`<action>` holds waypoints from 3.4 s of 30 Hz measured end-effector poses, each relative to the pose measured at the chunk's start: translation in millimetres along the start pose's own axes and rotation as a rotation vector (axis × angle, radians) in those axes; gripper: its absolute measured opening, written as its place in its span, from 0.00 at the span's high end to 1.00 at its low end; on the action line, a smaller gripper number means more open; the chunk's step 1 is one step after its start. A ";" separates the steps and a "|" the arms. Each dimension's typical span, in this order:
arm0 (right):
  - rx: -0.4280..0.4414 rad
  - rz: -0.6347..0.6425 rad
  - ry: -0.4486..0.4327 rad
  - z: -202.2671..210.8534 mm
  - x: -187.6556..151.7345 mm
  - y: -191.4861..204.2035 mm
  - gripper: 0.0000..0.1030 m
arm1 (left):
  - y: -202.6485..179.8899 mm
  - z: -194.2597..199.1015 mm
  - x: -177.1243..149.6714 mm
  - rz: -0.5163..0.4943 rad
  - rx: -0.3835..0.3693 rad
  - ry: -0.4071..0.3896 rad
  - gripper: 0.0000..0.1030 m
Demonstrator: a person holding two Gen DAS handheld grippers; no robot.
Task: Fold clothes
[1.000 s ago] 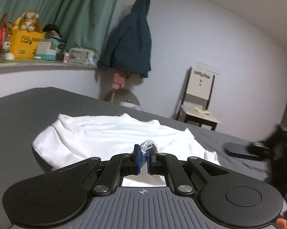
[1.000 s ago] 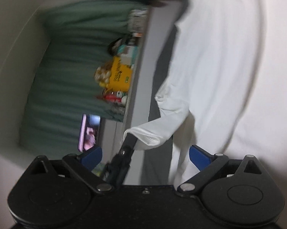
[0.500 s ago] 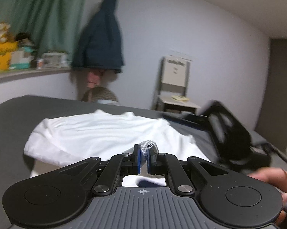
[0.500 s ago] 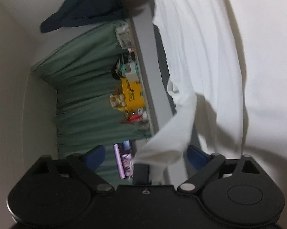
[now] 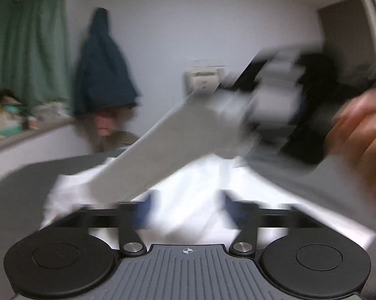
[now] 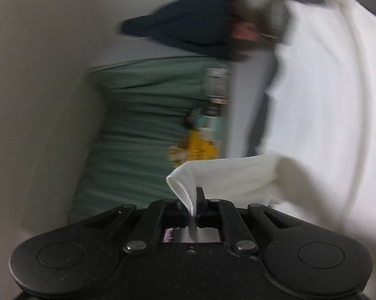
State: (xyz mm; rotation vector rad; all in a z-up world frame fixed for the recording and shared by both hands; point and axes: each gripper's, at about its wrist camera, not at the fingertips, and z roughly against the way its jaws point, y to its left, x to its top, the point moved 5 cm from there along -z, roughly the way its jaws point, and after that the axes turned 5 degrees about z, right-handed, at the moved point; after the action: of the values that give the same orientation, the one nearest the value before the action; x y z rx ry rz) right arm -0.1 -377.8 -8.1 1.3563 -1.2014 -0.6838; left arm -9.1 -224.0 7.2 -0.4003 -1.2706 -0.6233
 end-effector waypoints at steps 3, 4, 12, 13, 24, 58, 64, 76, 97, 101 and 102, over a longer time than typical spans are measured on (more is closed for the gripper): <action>0.018 0.047 -0.014 9.8 8.9 22.4 0.93 | 16.0 -5.0 -0.7 -0.015 0.092 0.007 0.00; 0.014 0.039 -0.022 13.1 11.5 24.0 0.93 | 22.5 -13.9 -0.4 -0.051 0.122 0.048 0.00; 0.015 -0.142 -0.034 28.1 16.5 0.4 0.93 | 95.2 -105.3 -6.2 -0.458 0.451 0.318 0.00; 0.027 -0.150 -0.035 28.6 18.5 0.0 0.92 | 97.4 -113.5 -8.7 -0.496 0.450 0.338 0.00; 0.092 -0.166 -0.001 21.3 23.1 3.7 0.92 | 115.0 -163.4 -14.7 -0.619 0.345 0.296 0.00; -0.683 0.052 0.062 61.1 -21.0 -72.5 0.50 | 189.2 -152.3 -23.3 -0.446 0.533 0.335 0.00; -0.550 -0.114 0.042 55.5 -16.8 -62.3 0.93 | 183.7 -165.8 -18.3 -0.462 0.555 0.355 0.00; -0.444 0.237 0.102 41.7 -20.3 42.9 0.94 | 191.7 -166.4 -18.9 -0.372 0.581 0.375 0.00; -0.792 0.216 0.113 112.3 -42.4 -16.3 0.52 | 202.2 -85.5 8.2 0.158 0.598 0.276 0.00; -0.814 0.481 0.202 81.4 -5.2 -4.7 0.53 | 185.5 -34.0 9.4 0.612 0.492 0.234 0.00; -0.845 0.542 0.255 70.5 2.7 -9.6 0.53 | 174.3 -25.6 7.7 0.679 0.442 0.221 0.00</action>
State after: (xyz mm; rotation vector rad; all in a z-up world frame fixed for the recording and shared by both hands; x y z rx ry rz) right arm -61.3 -407.1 -29.9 0.3683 -0.8536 -0.5081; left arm 122.0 -106.5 18.2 -0.3516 -0.9414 0.1875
